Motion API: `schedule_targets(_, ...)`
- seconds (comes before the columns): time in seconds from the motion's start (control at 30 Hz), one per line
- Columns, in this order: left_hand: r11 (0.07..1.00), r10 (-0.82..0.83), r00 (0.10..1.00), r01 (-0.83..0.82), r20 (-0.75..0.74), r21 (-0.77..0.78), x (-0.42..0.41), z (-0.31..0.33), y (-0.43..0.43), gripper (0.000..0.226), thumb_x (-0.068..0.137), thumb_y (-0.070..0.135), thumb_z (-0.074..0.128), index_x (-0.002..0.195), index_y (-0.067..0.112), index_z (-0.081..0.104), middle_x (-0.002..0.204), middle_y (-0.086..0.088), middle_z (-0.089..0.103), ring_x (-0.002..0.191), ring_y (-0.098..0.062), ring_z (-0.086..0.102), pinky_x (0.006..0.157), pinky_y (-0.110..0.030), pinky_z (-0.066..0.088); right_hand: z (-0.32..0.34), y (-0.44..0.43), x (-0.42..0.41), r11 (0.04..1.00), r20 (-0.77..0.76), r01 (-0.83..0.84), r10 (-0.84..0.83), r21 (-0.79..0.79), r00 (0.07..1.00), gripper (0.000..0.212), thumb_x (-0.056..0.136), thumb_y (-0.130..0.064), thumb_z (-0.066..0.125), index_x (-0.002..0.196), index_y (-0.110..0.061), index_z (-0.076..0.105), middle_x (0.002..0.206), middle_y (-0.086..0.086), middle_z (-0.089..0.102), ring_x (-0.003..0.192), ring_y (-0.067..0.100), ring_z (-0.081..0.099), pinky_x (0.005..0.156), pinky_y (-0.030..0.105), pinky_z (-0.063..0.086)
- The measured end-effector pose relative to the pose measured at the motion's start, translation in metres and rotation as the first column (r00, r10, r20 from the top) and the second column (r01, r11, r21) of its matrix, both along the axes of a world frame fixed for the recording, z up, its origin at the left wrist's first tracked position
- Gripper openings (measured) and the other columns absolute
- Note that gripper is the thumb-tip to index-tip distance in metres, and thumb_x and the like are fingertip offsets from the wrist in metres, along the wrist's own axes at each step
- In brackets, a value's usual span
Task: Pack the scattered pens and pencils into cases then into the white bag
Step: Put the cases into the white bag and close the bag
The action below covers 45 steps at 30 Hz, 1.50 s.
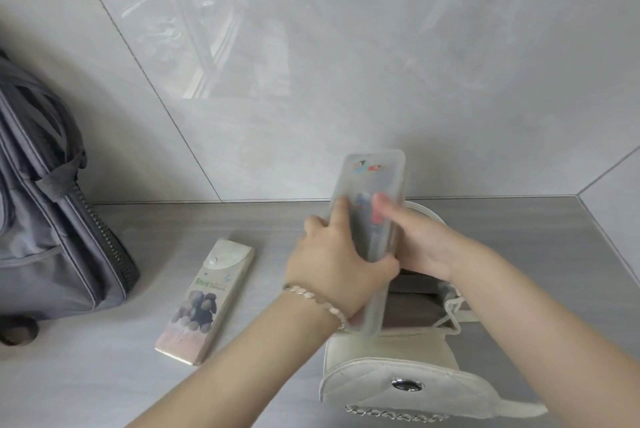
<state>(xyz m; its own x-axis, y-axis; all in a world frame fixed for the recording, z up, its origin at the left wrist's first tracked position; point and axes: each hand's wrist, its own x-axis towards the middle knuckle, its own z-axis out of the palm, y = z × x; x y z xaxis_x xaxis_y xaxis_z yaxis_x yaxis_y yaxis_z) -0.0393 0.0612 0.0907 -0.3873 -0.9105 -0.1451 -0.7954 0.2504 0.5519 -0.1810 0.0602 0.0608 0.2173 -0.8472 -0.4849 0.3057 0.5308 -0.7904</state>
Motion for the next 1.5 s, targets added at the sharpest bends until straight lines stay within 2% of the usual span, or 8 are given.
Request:
schedule_targets(0.23, 0.968, -0.098, 0.994, 0.082, -0.057, -0.236, 0.021, -0.052, -0.028, 0.036, 0.084, 0.044, 0.044, 0.074, 0.014, 0.062, 0.122, -0.009, 0.061, 0.118, -0.034, 0.055, 0.093, -0.045, 0.046, -0.013, 0.009, -0.024, 0.916, -0.172, 0.394, -0.401, -0.078, 0.9, 0.026, 0.082, -0.021, 0.063, 0.107, -0.013, 0.063, 0.088, 0.001, 0.072, 0.074, 0.015, 0.069, 0.072, 0.034, 0.054)
schedule_targets(0.33, 0.995, -0.096, 0.993, 0.096, 0.061, 0.001, 0.031, -0.069, -0.036, 0.008, 0.086, 0.023, 0.053, 0.079, 0.019, 0.056, 0.144, -0.014, 0.036, 0.141, -0.026, 0.025, 0.105, -0.034, 0.031, -0.016, 0.016, -0.029, 0.842, -0.243, 0.475, -0.531, -0.256, 0.811, 0.019, 0.077, -0.018, 0.07, 0.095, -0.016, 0.065, 0.081, -0.004, 0.074, 0.078, 0.015, 0.07, 0.081, 0.04, 0.054)
schedule_targets(0.63, 0.966, -0.217, 0.976, 0.215, 0.001, 0.146, 0.012, -0.065, -0.031, 0.071, 0.076, -0.004, 0.042, 0.139, 0.028, 0.036, 0.123, -0.005, 0.048, 0.109, -0.024, 0.05, 0.08, -0.016, 0.037, -0.029, 0.045, -0.022, 0.782, -0.541, 0.12, -0.524, -0.612, 0.658, 0.039, 0.06, -0.017, 0.085, 0.083, -0.041, 0.064, 0.088, -0.025, 0.071, 0.086, -0.002, 0.067, 0.077, 0.014, 0.052)
schedule_targets(0.87, 0.989, -0.1, 0.995, 0.099, 0.013, 0.11, 0.009, -0.053, -0.036, 0.033, 0.086, 0.001, 0.042, 0.116, 0.01, 0.054, 0.09, -0.013, 0.058, 0.087, -0.029, 0.052, 0.061, -0.021, 0.029, -0.029, 0.056, -0.02, 0.798, -0.742, -0.122, -0.476, -0.59, 0.473, 0.056, 0.063, -0.015, 0.084, 0.087, -0.052, 0.049, 0.086, -0.05, 0.054, 0.082, -0.022, 0.053, 0.067, -0.002, 0.037)
schedule_targets(1.0, 0.993, -0.081, 0.994, 0.075, 0.069, 0.089, 0.006, -0.056, -0.036, 0.03, 0.09, 0.006, 0.044, 0.119, 0.006, 0.054, 0.114, -0.015, 0.061, 0.109, -0.031, 0.056, 0.085, -0.029, 0.041, -0.035, 0.057, -0.017, 0.776, -0.764, -0.179, -0.501, -0.604, 0.406, 0.045, 0.066, -0.021, 0.075, 0.1, -0.044, 0.058, 0.105, -0.048, 0.051, 0.095, -0.026, 0.047, 0.079, -0.005, 0.034)
schedule_targets(1.17, 0.996, -0.06, 0.998, 0.06, 0.008, 0.066, 0.016, -0.05, -0.034, 0.045, 0.087, 0.005, 0.05, 0.13, 0.019, 0.05, 0.125, -0.007, 0.058, 0.115, -0.024, 0.054, 0.084, -0.02, 0.039, -0.04, 0.063, -0.013, 0.769, -0.851, -0.37, -0.5, -0.522, 0.161, 0.058, 0.061, -0.026, 0.065, 0.117, -0.032, 0.05, 0.113, -0.017, 0.062, 0.108, 0.0, 0.051, 0.085, 0.004, 0.039)
schedule_targets(1.3, 0.988, -0.152, 0.988, 0.151, 0.028, 0.027, 0.025, -0.049, -0.045, 0.059, 0.082, -0.002, 0.04, 0.129, 0.033, 0.05, 0.118, -0.005, 0.063, 0.109, -0.022, 0.057, 0.083, -0.02, 0.041, -0.032, 0.054, -0.013, 0.905, -0.994, -0.415, -0.11, -0.091, -0.021, 0.054, 0.086, -0.028, 0.056, 0.137, -0.027, 0.037, 0.136, -0.013, 0.044, 0.125, 0.013, 0.043, 0.074, 0.009, 0.03)
schedule_targets(1.5, 0.981, -0.168, 0.964, 0.183, 0.207, -0.057, 0.015, -0.044, -0.035, 0.064, 0.081, -0.001, 0.037, 0.135, 0.034, 0.038, 0.115, -0.009, 0.062, 0.104, -0.03, 0.056, 0.077, -0.028, 0.041, -0.05, 0.017, 0.025, 0.917, -0.924, -0.331, 0.092, 0.225, -0.372, 0.037, 0.078, -0.006, 0.062, 0.112, -0.001, 0.05, 0.115, 0.02, 0.055, 0.106, 0.034, 0.055, 0.08, 0.037, 0.048)
